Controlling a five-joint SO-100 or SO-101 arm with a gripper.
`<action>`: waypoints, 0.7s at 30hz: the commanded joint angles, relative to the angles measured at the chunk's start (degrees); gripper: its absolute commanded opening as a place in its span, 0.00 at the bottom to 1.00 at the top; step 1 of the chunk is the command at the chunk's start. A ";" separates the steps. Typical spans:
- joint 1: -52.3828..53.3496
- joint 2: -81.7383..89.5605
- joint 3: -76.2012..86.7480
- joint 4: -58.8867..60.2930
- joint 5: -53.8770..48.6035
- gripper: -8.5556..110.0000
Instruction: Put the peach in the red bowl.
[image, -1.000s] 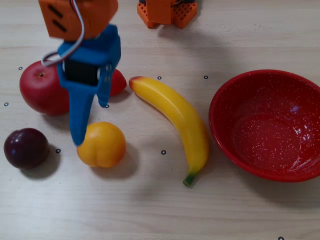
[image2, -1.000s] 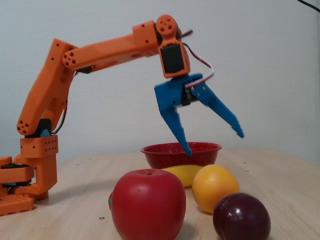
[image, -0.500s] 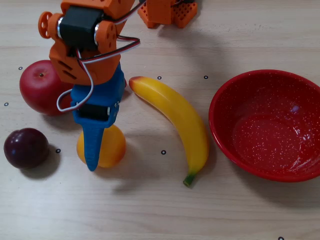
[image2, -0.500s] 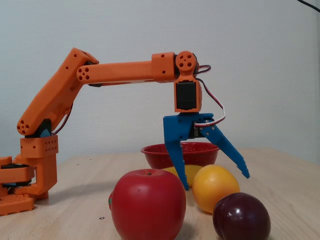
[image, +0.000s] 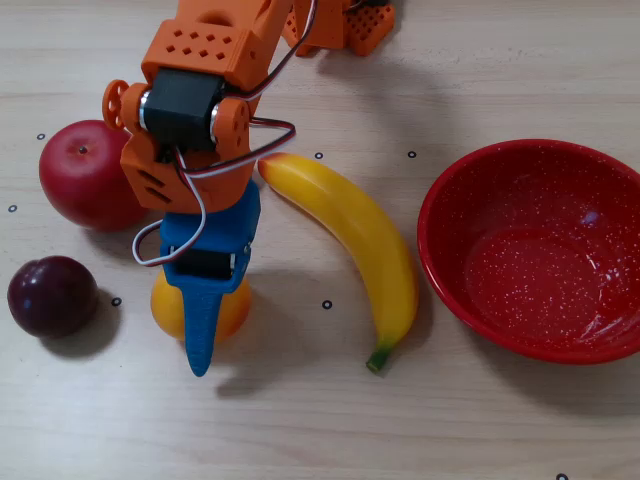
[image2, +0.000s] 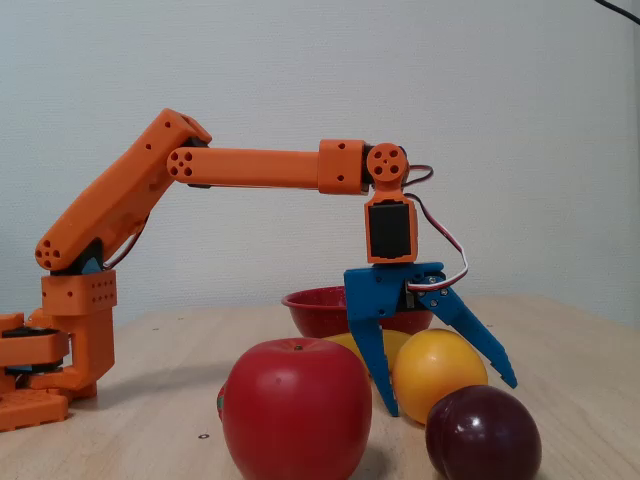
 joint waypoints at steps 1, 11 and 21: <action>1.41 2.64 -4.48 -1.41 0.97 0.47; 1.32 4.22 -5.27 -2.11 0.00 0.47; 0.79 5.89 -9.14 2.72 -4.22 0.49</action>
